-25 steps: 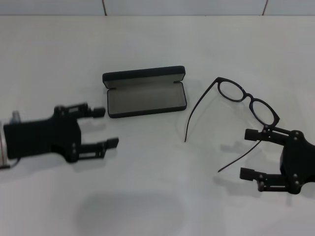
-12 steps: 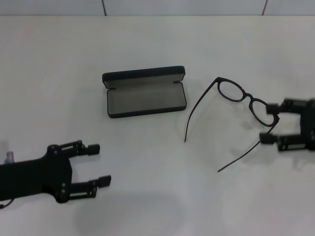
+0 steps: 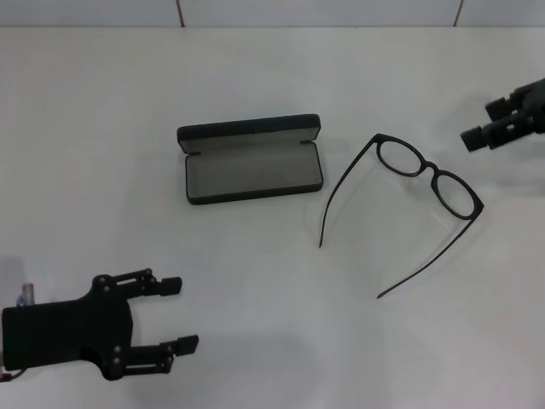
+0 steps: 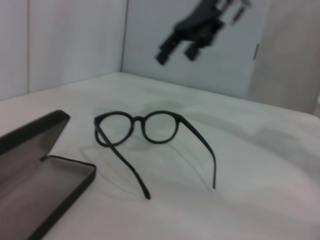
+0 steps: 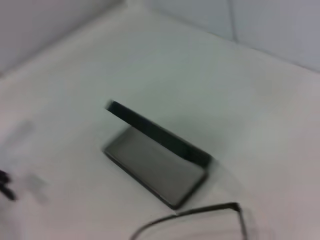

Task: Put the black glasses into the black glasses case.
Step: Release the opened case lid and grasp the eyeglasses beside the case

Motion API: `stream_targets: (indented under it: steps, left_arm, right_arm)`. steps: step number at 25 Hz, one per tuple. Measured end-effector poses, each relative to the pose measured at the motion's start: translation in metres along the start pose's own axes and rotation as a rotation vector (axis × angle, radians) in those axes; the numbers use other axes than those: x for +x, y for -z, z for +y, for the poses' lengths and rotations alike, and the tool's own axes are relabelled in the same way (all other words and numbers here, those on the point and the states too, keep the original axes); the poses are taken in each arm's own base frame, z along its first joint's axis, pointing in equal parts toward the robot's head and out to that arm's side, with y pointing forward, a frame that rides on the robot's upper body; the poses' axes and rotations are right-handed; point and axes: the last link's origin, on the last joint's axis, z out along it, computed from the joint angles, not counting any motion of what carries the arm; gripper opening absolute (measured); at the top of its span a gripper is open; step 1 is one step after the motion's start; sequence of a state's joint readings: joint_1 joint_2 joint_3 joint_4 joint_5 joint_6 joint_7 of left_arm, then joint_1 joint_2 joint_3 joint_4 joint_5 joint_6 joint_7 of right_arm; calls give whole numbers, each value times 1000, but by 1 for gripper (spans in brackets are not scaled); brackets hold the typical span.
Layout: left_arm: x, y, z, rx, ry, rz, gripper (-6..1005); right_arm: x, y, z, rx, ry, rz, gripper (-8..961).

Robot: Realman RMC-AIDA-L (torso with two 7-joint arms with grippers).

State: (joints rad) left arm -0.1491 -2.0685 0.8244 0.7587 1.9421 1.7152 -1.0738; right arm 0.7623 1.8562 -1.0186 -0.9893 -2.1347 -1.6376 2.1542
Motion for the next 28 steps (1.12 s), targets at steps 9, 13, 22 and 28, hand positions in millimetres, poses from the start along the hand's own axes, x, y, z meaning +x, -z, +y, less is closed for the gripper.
stream_targets:
  steps: [9,13,22,28]
  left_arm:
    - [-2,-4,5,-15,-13,4,788]
    - [-2,-4,5,-17,-8,4,788]
    - [-2,-4,5,-16,-3,2,787]
    - [-2,-3,5,-12,-1,2,780]
  right_arm:
    - [-37,-59,-5,166,23,271,794]
    - [-35,-79,-2,188,19,283,793]
    - [-17,-92,-10,223,-78,284,792]
    - [-9,-99,-15,238,-104,274,790]
